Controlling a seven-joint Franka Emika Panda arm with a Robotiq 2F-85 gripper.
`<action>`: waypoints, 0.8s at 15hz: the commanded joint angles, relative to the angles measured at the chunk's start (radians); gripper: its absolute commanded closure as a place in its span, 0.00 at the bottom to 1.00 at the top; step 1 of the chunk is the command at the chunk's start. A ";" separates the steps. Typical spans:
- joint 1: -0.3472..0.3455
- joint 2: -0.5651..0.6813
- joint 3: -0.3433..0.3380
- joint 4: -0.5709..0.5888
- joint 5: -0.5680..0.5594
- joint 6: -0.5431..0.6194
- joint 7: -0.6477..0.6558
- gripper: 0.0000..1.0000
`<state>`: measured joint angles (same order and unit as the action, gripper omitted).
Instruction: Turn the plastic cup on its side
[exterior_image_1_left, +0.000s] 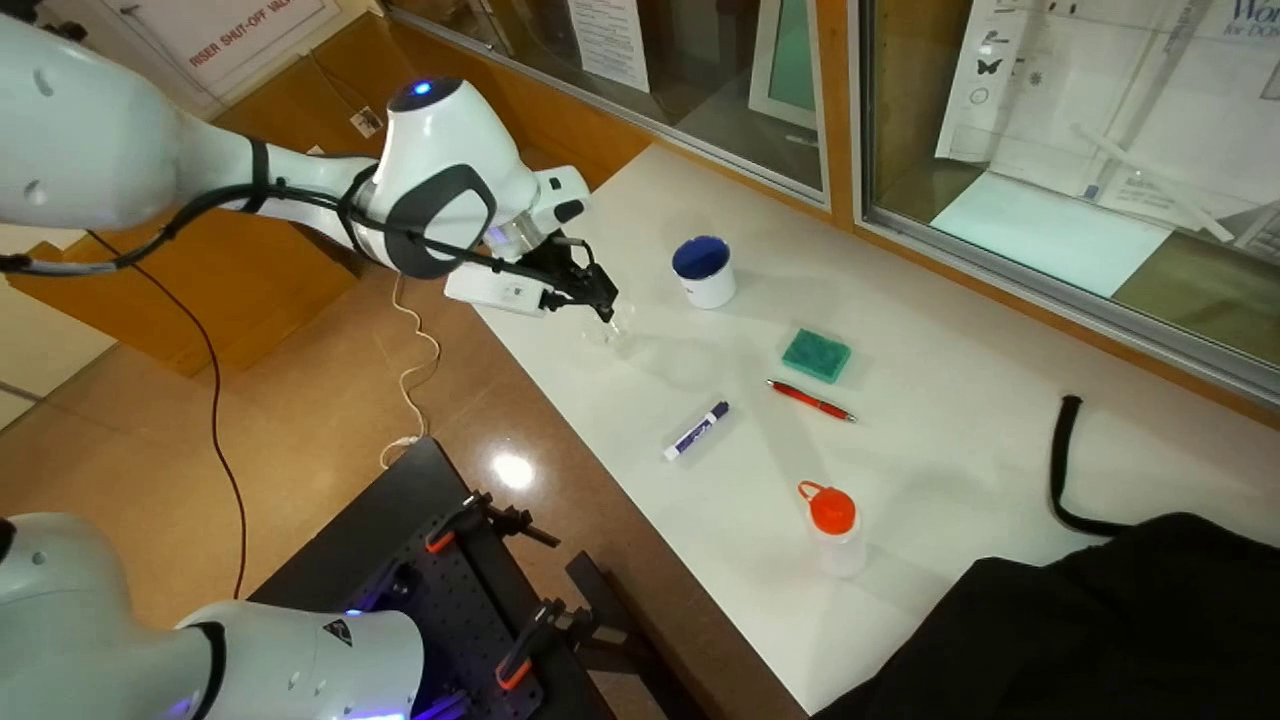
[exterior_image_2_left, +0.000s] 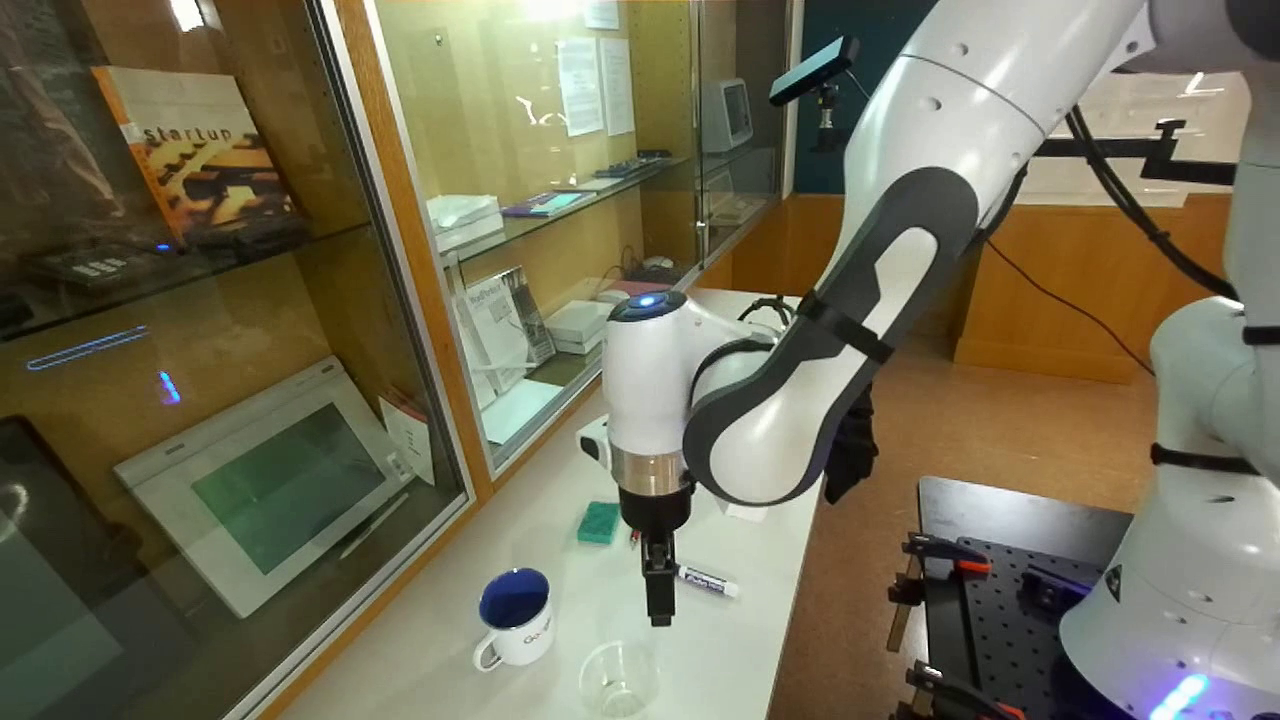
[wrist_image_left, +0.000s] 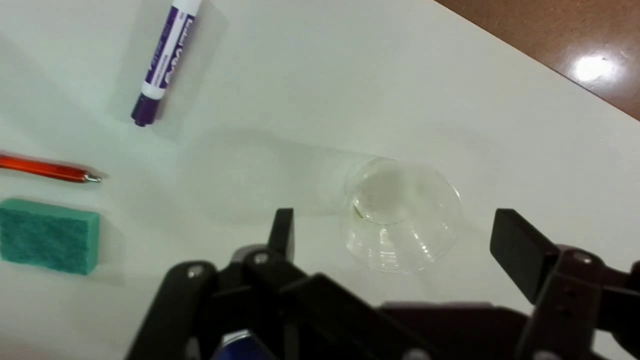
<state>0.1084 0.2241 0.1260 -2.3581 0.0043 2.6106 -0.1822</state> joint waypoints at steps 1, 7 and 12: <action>0.062 0.078 -0.003 0.105 -0.108 -0.088 0.102 0.00; 0.026 0.057 0.011 0.056 -0.069 -0.034 0.064 0.00; 0.052 0.122 0.063 0.079 -0.017 0.056 0.060 0.00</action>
<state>0.1383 0.3010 0.1663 -2.3021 -0.0180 2.6101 -0.1342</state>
